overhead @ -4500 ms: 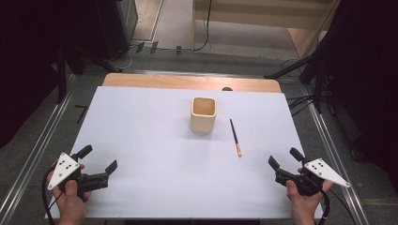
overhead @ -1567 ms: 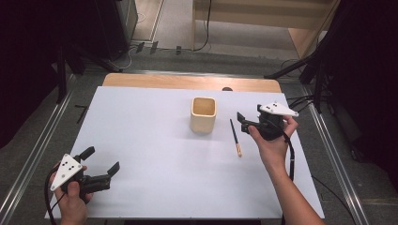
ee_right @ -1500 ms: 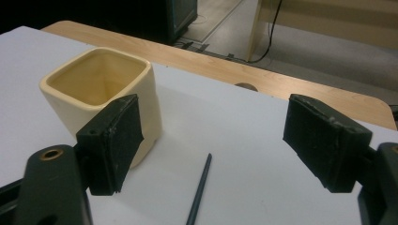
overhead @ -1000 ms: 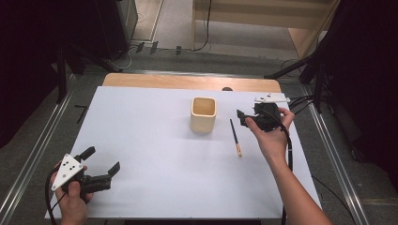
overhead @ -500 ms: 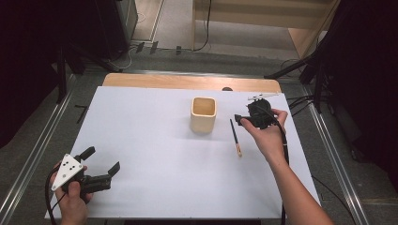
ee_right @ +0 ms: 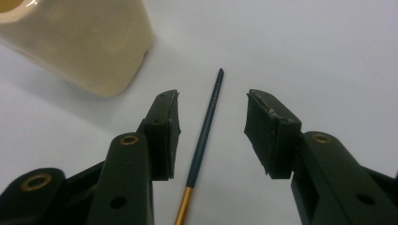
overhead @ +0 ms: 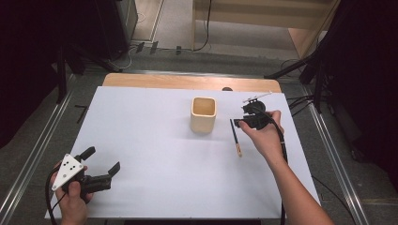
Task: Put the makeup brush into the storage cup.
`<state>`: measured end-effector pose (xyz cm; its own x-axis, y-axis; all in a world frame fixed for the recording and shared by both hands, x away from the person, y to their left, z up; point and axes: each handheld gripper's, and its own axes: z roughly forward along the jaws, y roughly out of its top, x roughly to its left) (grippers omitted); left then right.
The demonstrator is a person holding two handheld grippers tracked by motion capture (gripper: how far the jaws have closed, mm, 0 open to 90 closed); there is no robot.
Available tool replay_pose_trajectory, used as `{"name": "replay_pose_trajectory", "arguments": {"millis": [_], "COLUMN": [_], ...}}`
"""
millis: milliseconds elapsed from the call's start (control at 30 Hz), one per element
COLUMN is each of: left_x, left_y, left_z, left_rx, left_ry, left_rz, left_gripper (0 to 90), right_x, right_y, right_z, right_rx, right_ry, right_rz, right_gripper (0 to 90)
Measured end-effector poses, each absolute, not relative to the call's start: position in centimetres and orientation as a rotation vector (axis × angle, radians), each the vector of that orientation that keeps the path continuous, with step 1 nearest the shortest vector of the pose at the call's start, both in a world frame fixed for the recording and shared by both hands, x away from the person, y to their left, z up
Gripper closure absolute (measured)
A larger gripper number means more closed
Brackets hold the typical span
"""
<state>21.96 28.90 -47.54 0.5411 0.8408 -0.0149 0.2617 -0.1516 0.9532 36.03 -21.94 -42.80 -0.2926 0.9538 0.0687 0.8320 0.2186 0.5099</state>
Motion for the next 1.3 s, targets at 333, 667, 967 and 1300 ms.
{"name": "replay_pose_trajectory", "arguments": {"millis": [333,667,967,1300], "left_x": [21.9,22.0,22.0,22.0], "left_y": [28.9,28.9,28.8,28.8], "left_z": [-47.5,-47.6,-47.6,-47.6], "left_rx": [1.692,1.692,1.695,1.698], "left_ry": [0.934,0.935,0.931,0.926], "left_rz": [0.665,0.665,0.665,0.661], "left_gripper": [0.0,0.0,0.0,0.0], "right_x": [36.8,37.3,37.6,37.9], "right_y": [-21.3,-21.1,-20.9,-20.7], "right_z": [-43.6,-44.7,-46.0,-47.0], "right_rx": [1.762,1.862,1.911,1.953], "right_ry": [2.303,2.331,2.386,2.439], "right_rz": [0.570,0.452,0.371,0.299], "right_gripper": [61.4,68.2,70.1,70.4]}}
